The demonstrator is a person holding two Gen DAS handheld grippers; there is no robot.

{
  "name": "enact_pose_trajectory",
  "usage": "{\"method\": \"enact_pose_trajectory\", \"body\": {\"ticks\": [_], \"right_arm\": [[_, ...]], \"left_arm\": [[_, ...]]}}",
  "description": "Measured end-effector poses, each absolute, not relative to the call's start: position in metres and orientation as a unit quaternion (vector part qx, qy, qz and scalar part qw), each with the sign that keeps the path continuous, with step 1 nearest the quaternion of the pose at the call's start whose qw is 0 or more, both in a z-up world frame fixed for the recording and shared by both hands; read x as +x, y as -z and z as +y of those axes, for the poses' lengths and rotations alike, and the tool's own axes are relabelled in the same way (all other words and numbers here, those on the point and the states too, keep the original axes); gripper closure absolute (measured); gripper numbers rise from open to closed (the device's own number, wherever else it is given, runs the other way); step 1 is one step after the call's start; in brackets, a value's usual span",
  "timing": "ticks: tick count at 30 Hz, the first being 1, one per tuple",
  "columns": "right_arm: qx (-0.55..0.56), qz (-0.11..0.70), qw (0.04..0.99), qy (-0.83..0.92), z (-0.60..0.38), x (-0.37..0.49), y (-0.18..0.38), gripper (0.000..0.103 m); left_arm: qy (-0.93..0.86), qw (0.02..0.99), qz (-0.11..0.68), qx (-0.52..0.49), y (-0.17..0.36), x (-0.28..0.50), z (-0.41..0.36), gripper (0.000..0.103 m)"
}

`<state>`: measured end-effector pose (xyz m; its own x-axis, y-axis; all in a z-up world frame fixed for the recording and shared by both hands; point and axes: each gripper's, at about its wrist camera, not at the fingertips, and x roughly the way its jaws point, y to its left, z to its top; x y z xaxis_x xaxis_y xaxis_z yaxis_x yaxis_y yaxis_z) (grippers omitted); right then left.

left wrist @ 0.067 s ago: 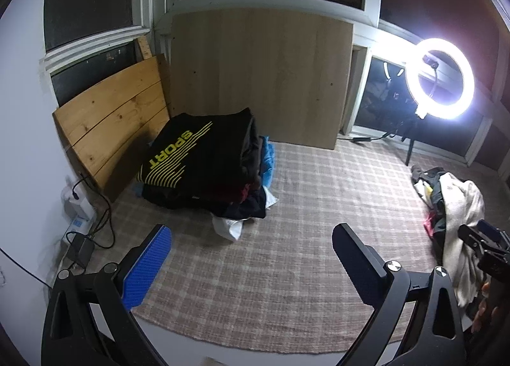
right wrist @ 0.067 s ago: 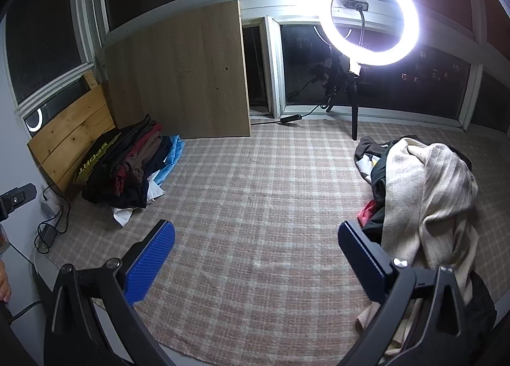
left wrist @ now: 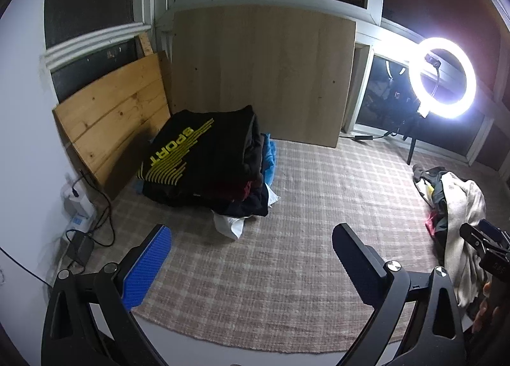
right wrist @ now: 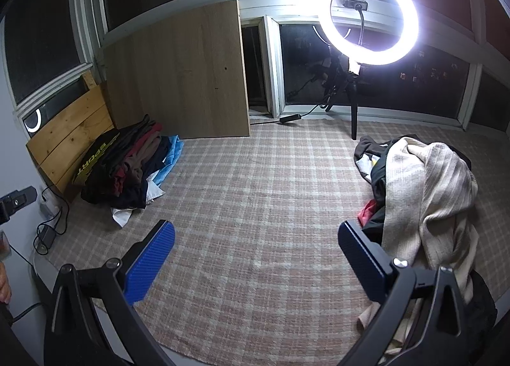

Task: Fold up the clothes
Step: 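Move both grippers toward the cream knit cardigan on the rug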

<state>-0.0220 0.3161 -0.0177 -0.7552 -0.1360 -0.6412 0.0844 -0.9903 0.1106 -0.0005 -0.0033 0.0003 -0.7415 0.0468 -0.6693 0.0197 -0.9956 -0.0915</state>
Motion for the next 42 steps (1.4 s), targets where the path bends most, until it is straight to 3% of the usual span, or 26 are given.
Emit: {"method": "enact_pose_trajectory", "body": {"ticks": [18, 42], "right_arm": [[0.343, -0.015, -0.009, 0.939, 0.297, -0.006, 0.023, 0.0], [0.346, -0.063, -0.181, 0.918, 0.393, 0.043, 0.025, 0.0]], "left_arm": [[-0.925, 0.077, -0.012, -0.372, 0.02, -0.036, 0.005, 0.002], [-0.897, 0.24, 0.075, -0.364, 0.011, -0.058, 0.146, 0.002]]}}
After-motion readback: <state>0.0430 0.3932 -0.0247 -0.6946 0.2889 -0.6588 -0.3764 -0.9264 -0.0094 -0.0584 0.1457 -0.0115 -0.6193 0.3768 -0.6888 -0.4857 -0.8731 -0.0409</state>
